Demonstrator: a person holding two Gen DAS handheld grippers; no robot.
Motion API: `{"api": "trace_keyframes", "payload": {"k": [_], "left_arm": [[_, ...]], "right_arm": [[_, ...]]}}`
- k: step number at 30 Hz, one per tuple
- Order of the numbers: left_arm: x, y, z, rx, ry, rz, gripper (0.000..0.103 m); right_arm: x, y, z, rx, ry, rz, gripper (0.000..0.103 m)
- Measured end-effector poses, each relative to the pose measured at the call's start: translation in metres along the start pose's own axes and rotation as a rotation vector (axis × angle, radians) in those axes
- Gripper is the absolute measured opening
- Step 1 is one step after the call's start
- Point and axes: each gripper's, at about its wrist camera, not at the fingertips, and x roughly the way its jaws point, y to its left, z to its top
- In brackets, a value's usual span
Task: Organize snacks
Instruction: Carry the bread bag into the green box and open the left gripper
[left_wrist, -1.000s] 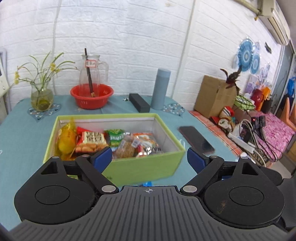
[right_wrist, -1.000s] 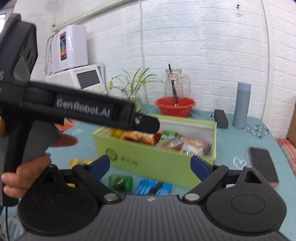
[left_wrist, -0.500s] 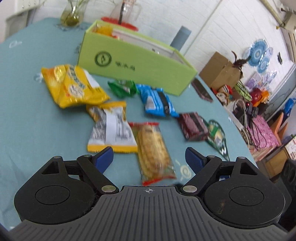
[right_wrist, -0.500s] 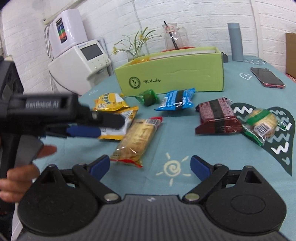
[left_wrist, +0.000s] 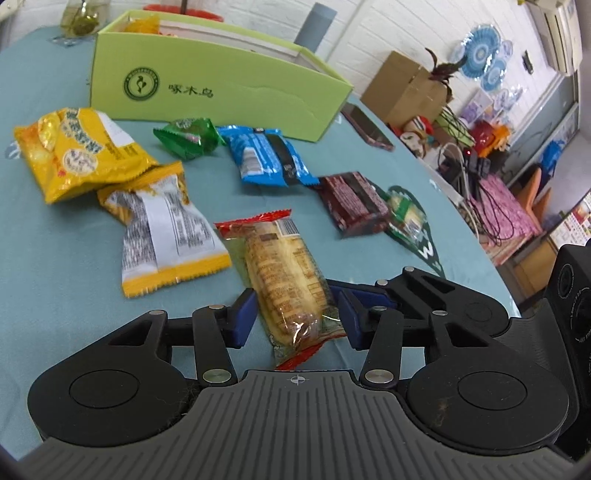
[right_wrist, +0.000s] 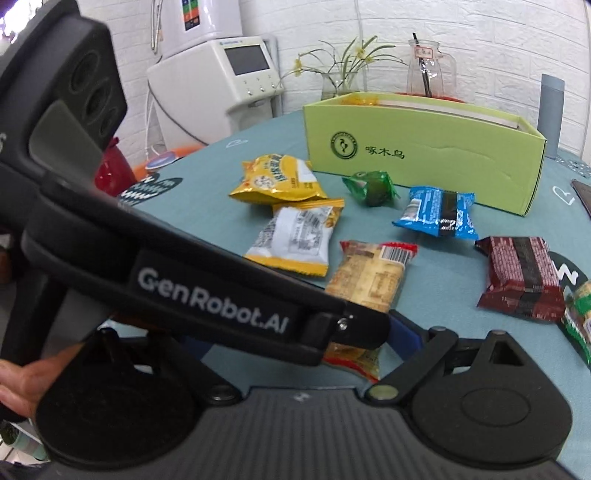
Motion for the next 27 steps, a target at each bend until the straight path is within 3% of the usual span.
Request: {"api": "trace_keyframes", "payload": {"k": [6, 9, 12, 16, 18, 20, 22, 23, 27], "left_arm": [[-0.017, -0.021, -0.027, 0.038, 0.007, 0.017, 0.038], [-0.025, -0.018, -0.017, 0.021, -0.048, 0.035, 0.050], [-0.025, -0.012, -0.008, -0.001, -0.057, 0.049, 0.051], [-0.014, -0.010, -0.013, -0.011, -0.014, 0.047, 0.050], [-0.011, -0.013, -0.017, 0.010, -0.022, 0.059, 0.048], [-0.008, -0.018, -0.017, 0.047, -0.007, 0.061, 0.022], [-0.009, -0.020, -0.014, 0.040, -0.010, 0.059, 0.016], [-0.011, -0.021, -0.011, 0.043, -0.021, 0.065, 0.009], [-0.016, -0.019, 0.023, 0.020, -0.061, 0.012, 0.006]], "right_arm": [[-0.027, 0.016, -0.022, -0.004, -0.002, 0.006, 0.093], [-0.039, 0.012, -0.021, 0.020, -0.070, -0.086, 0.093], [-0.042, 0.005, -0.019, 0.054, -0.084, -0.108, 0.093], [-0.031, 0.006, -0.024, 0.055, -0.049, -0.089, 0.093], [-0.023, 0.008, -0.027, 0.042, -0.032, -0.084, 0.090], [-0.021, 0.016, -0.026, -0.021, -0.044, -0.122, 0.065], [-0.022, 0.011, -0.020, 0.004, -0.041, -0.117, 0.062], [-0.024, 0.006, -0.017, 0.018, -0.048, -0.110, 0.061], [-0.031, -0.014, 0.009, 0.032, -0.109, -0.112, 0.061]]}}
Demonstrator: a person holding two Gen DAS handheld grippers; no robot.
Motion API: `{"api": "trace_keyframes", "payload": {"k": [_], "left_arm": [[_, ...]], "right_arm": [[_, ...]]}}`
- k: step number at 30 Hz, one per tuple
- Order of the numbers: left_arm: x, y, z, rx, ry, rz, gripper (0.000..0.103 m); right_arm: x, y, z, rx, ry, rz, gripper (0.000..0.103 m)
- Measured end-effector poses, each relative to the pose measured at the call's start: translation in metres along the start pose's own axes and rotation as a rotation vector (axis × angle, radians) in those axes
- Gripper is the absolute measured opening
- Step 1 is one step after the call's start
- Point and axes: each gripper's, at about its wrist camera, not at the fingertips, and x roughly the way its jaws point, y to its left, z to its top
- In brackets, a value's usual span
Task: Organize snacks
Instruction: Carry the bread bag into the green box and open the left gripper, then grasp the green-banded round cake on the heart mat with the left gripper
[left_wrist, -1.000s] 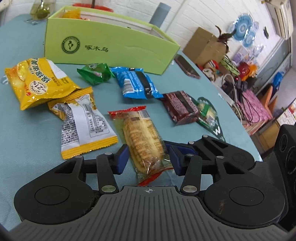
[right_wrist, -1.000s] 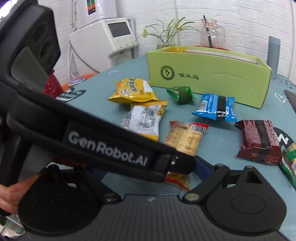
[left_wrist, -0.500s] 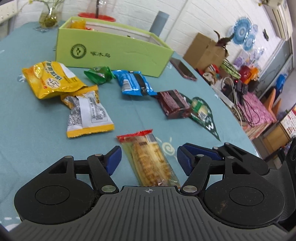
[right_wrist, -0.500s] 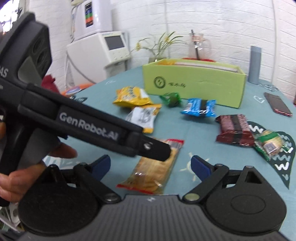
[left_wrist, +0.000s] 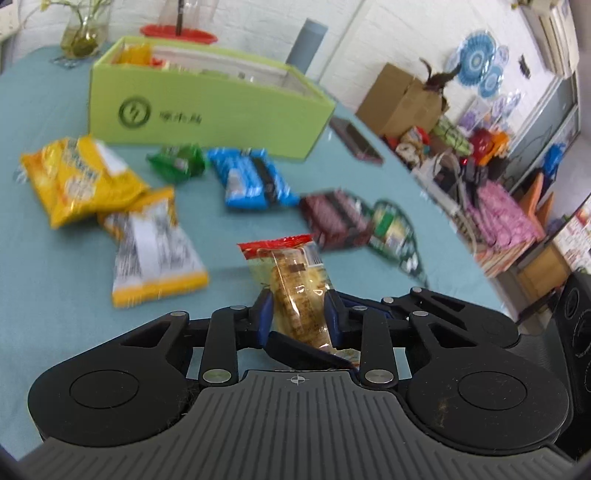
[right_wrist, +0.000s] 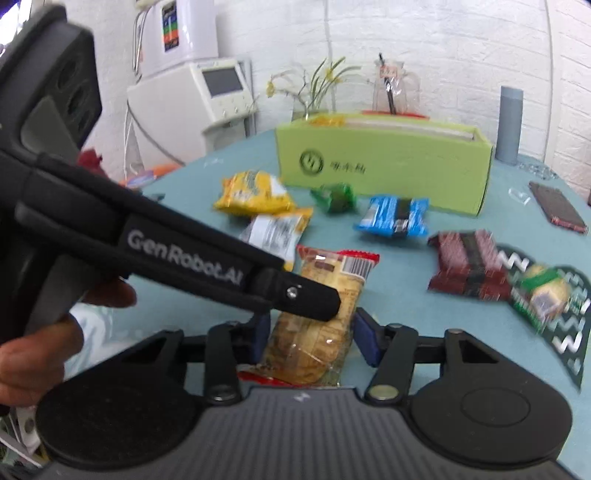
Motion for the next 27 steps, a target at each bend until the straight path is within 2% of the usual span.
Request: {"api": "trace_keyframes", "payload": {"k": [3, 7, 10, 13, 15, 19, 21, 22, 23, 24, 25, 26, 27], "left_arm": [[0.005, -0.005, 0.037, 0.020, -0.046, -0.001, 0.007], [0.020, -0.013, 0.107, 0.074, -0.130, 0.027, 0.008], [0.039, -0.011, 0.157, 0.094, -0.159, 0.044, 0.009], [0.067, 0.001, 0.202, 0.103, -0.160, 0.083, 0.009], [0.087, 0.014, 0.221, 0.096, -0.142, 0.114, 0.009], [0.129, 0.050, 0.234, 0.062, -0.072, 0.179, 0.008], [0.143, 0.063, 0.231, 0.069, -0.060, 0.190, 0.016], [0.144, 0.068, 0.228, 0.073, -0.068, 0.183, 0.031], [0.144, 0.069, 0.227, 0.074, -0.076, 0.184, 0.036], [0.142, 0.070, 0.227, 0.080, -0.089, 0.186, 0.039], [0.137, 0.068, 0.228, 0.092, -0.106, 0.180, 0.048], [0.131, 0.066, 0.228, 0.095, -0.125, 0.174, 0.054], [0.122, 0.062, 0.227, 0.099, -0.148, 0.166, 0.058]], "right_arm": [[0.009, -0.013, 0.035, -0.045, -0.060, -0.046, 0.061], [0.037, -0.040, 0.089, -0.105, -0.121, -0.097, 0.061], [0.066, -0.071, 0.134, -0.112, -0.131, -0.106, 0.061], [0.105, -0.102, 0.170, -0.081, -0.094, -0.076, 0.060], [0.135, -0.118, 0.185, -0.063, -0.052, -0.053, 0.060], [0.195, -0.130, 0.190, -0.044, 0.060, 0.002, 0.061], [0.217, -0.131, 0.187, -0.045, 0.117, 0.024, 0.069], [0.224, -0.130, 0.186, -0.051, 0.123, 0.020, 0.075], [0.224, -0.129, 0.185, -0.042, 0.125, 0.027, 0.077], [0.224, -0.129, 0.186, -0.042, 0.121, 0.032, 0.079], [0.222, -0.128, 0.187, -0.045, 0.113, 0.031, 0.085], [0.215, -0.127, 0.186, -0.051, 0.095, 0.021, 0.097], [0.207, -0.124, 0.187, -0.059, 0.073, 0.007, 0.099]]}}
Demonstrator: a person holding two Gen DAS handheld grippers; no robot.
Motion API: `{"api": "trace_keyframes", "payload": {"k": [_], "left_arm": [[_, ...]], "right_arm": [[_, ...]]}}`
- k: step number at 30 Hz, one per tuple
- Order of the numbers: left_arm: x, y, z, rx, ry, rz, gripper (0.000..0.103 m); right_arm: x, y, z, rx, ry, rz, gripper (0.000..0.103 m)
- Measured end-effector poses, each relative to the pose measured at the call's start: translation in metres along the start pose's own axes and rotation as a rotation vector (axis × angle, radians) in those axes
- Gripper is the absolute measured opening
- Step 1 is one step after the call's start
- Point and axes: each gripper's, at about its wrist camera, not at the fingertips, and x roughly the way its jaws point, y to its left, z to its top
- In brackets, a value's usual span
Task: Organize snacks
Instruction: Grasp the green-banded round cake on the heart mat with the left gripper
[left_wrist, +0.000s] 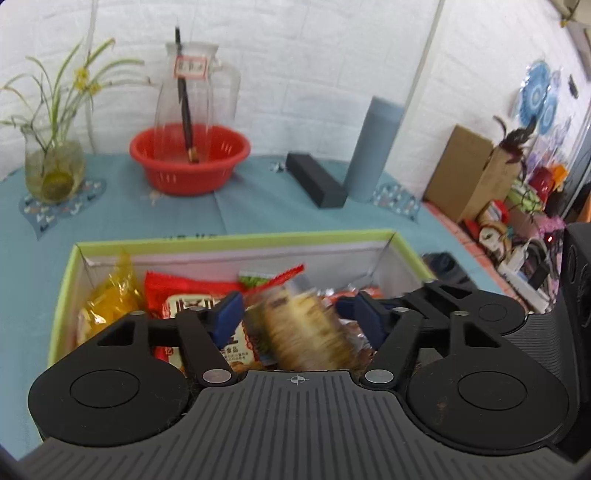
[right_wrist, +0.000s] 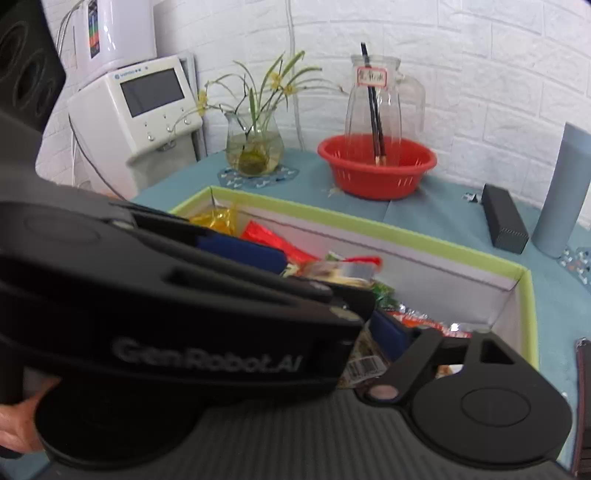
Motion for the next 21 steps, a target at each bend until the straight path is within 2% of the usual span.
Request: {"api": "trace_keyframes", "payload": {"k": [2, 3, 6, 10, 13, 17, 21], "left_arm": [[-0.026, -0.010, 0.001, 0.014, -0.060, -0.011, 0.077], [-0.038, -0.015, -0.001, 0.024, -0.086, -0.007, 0.081], [-0.076, -0.031, -0.010, 0.055, -0.150, -0.024, 0.085], [-0.113, -0.049, -0.041, 0.042, -0.157, -0.118, 0.089], [-0.120, -0.062, -0.076, 0.027, -0.118, -0.170, 0.091], [-0.111, -0.082, -0.126, -0.024, -0.008, -0.243, 0.089], [-0.094, -0.103, -0.150, -0.034, 0.066, -0.283, 0.085]], "right_arm": [[-0.024, 0.005, 0.000, -0.025, -0.052, -0.016, 0.102], [-0.039, 0.007, -0.001, -0.038, -0.081, -0.024, 0.102], [-0.090, 0.012, -0.012, -0.044, -0.161, -0.047, 0.102], [-0.151, 0.011, -0.056, 0.014, -0.209, -0.048, 0.102], [-0.185, 0.006, -0.103, 0.077, -0.196, -0.099, 0.102], [-0.212, -0.002, -0.167, 0.158, -0.112, -0.156, 0.103], [-0.215, -0.016, -0.198, 0.168, -0.024, -0.199, 0.103]]}}
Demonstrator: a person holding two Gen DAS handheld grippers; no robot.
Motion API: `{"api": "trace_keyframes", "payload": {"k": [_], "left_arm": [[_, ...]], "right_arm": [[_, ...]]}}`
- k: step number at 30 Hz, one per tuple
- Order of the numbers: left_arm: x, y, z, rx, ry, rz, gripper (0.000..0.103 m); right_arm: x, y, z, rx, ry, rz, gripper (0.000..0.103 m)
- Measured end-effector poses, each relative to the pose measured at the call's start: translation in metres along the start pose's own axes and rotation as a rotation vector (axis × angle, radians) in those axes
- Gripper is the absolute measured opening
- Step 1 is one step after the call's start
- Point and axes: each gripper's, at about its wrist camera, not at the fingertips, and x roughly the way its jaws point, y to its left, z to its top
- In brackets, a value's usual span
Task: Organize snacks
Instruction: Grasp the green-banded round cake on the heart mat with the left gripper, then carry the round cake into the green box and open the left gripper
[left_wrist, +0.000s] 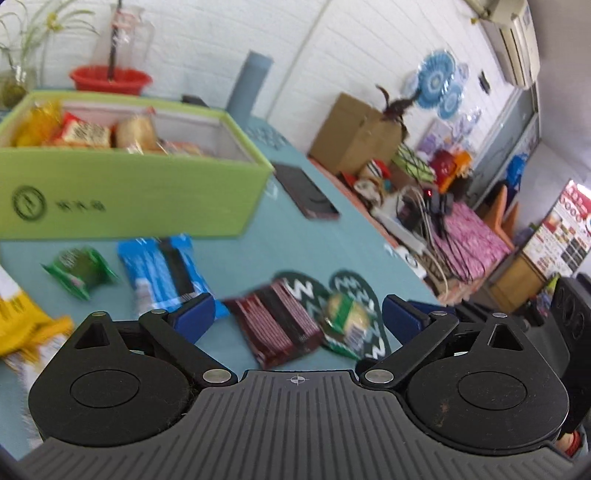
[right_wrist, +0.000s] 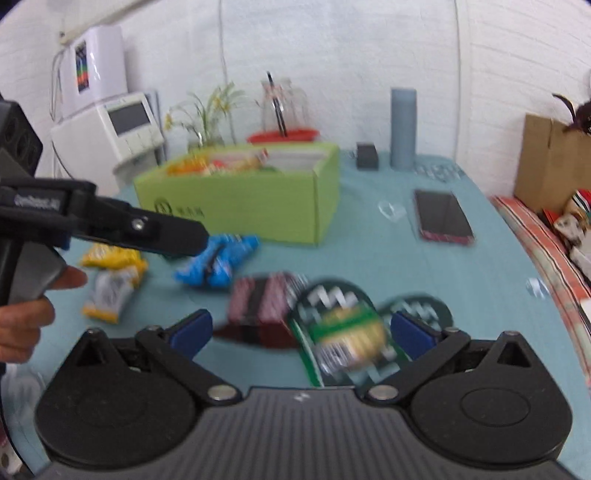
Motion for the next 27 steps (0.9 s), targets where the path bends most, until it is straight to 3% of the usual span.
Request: {"api": "trace_keyframes", "payload": {"k": [5, 8, 12, 14, 16, 19, 21, 23, 27], "left_arm": [[0.028, -0.016, 0.006, 0.008, 0.042, 0.074, 0.080], [0.030, -0.016, 0.008, -0.002, 0.035, 0.107, 0.080], [0.039, -0.022, 0.023, -0.003, 0.050, 0.025, 0.079], [0.055, -0.031, 0.033, 0.013, 0.106, -0.052, 0.079], [0.078, -0.039, 0.038, 0.026, 0.166, -0.073, 0.076], [0.113, -0.047, 0.035, 0.054, 0.272, -0.039, 0.067], [0.128, -0.049, 0.029, 0.064, 0.345, -0.077, 0.059], [0.126, -0.050, 0.023, 0.090, 0.337, -0.040, 0.041], [0.108, -0.040, 0.013, 0.073, 0.339, -0.013, 0.036]], "right_arm": [[0.017, -0.017, -0.001, 0.005, 0.007, -0.011, 0.103], [0.017, -0.017, -0.002, 0.000, -0.011, 0.033, 0.102], [0.021, -0.019, -0.007, 0.016, 0.004, 0.034, 0.103], [0.016, -0.023, -0.011, 0.047, 0.000, 0.033, 0.103], [0.011, -0.024, -0.014, 0.087, -0.007, 0.077, 0.103], [0.016, -0.022, -0.016, 0.130, 0.017, 0.134, 0.102], [0.023, -0.019, -0.016, 0.122, 0.038, 0.147, 0.102], [0.027, -0.017, -0.015, 0.107, 0.038, 0.151, 0.102], [0.026, 0.002, -0.014, 0.074, 0.060, 0.186, 0.102]]}}
